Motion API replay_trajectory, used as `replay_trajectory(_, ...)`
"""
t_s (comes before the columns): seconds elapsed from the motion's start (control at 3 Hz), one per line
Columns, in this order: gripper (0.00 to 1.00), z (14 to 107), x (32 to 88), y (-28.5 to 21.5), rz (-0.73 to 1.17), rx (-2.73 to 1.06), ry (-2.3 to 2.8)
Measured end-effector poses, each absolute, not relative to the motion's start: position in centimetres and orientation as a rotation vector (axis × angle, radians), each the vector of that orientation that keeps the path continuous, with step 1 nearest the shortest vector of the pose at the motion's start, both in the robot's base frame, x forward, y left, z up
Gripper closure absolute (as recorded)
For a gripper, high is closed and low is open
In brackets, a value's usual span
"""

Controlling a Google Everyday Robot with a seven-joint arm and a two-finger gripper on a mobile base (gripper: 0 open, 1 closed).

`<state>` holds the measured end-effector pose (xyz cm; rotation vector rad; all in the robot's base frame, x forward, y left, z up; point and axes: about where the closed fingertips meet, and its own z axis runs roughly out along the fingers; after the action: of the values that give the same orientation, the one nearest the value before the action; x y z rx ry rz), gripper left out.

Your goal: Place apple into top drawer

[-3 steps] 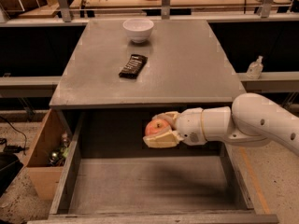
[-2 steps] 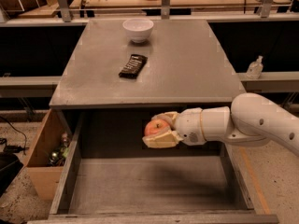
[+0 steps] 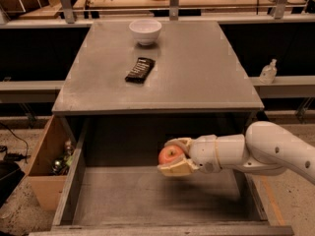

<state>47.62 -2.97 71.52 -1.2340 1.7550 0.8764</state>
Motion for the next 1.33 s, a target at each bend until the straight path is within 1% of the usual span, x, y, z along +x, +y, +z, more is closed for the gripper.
replay_trajectory(0.33,1.0,67.3,45.2,-6.5,0.883,-1.295,1.728)
replay_trajectory(0.67,1.0,66.2,44.1,-7.7,0.875,-1.365,1.717)
replay_trajectory(1.33,1.0,63.5,43.7,-6.5,0.895,-1.451,1.713)
